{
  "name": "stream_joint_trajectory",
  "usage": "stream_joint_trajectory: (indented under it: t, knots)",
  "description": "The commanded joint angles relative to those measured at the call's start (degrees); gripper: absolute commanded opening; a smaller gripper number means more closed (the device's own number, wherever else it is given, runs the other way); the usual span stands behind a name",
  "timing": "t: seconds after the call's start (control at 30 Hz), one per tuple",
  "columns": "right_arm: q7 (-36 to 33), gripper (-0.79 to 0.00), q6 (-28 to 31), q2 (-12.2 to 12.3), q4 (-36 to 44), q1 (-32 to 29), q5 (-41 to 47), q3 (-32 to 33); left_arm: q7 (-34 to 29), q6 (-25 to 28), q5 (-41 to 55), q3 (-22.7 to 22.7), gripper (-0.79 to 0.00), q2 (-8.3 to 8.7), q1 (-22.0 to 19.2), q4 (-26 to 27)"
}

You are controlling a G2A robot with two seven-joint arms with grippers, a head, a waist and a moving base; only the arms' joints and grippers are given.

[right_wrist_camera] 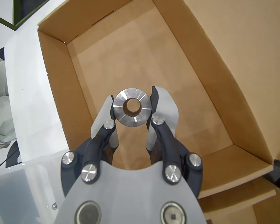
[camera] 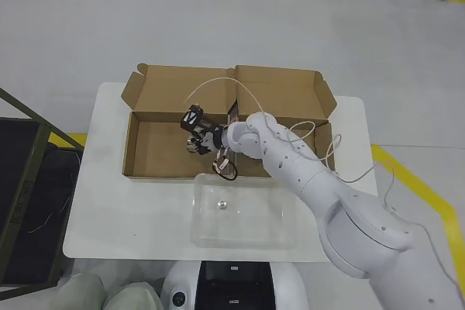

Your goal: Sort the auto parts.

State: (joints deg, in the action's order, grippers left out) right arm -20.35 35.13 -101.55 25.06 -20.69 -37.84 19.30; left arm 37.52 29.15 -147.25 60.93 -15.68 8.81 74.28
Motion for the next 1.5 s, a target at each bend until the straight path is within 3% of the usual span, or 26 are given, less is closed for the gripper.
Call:
stream_joint_trajectory:
  t: [0.0, 0.2, 0.3, 0.43, 0.6, 0.73, 1.17, 1.47]
  knots:
    - [0.24, -0.785, 0.24, -0.81, -1.47, -0.01, -0.29, -0.14, 0.00, 0.00, 0.00, 0.00, 0.000, 0.00, 0.00, 0.00]
    - [0.61, -0.776, 0.61, -2.89, -4.83, 0.27, -1.63, -0.45, 0.00, 0.00, 0.00, 0.00, 0.000, 0.00, 0.00, 0.00]
    - [0.76, -0.640, 0.72, -3.72, -6.17, 0.19, -2.28, -0.54, 0.00, 0.00, 0.00, 0.00, 0.000, 0.00, 0.00, 0.00]
    - [0.96, -0.566, 1.21, -4.64, -7.58, 0.09, -2.88, -0.51, 0.00, 0.00, 0.00, 0.00, 0.000, 0.00, 0.00, 0.00]
    - [1.01, -0.360, 1.64, -5.55, -8.93, 0.21, -3.43, -0.28, 0.00, 0.00, 0.00, 0.00, 0.000, 0.00, 0.00, 0.00]
    - [1.30, -0.243, 2.01, -6.10, -9.39, 0.41, -3.84, -0.01, 0.00, 0.00, 0.00, 0.00, 0.000, 0.00, 0.00, 0.00]
    - [9.01, -0.135, 4.80, -6.19, -3.83, 3.24, -9.62, 0.46, 0.00, 0.00, 0.00, 0.00, 0.000, 0.00, 0.00, 0.00]
    - [13.22, -0.080, 2.83, -3.79, 4.06, 1.74, -15.68, 1.48, 0.00, 0.00, 0.00, 0.00, 0.000, 0.00, 0.00, 0.00]
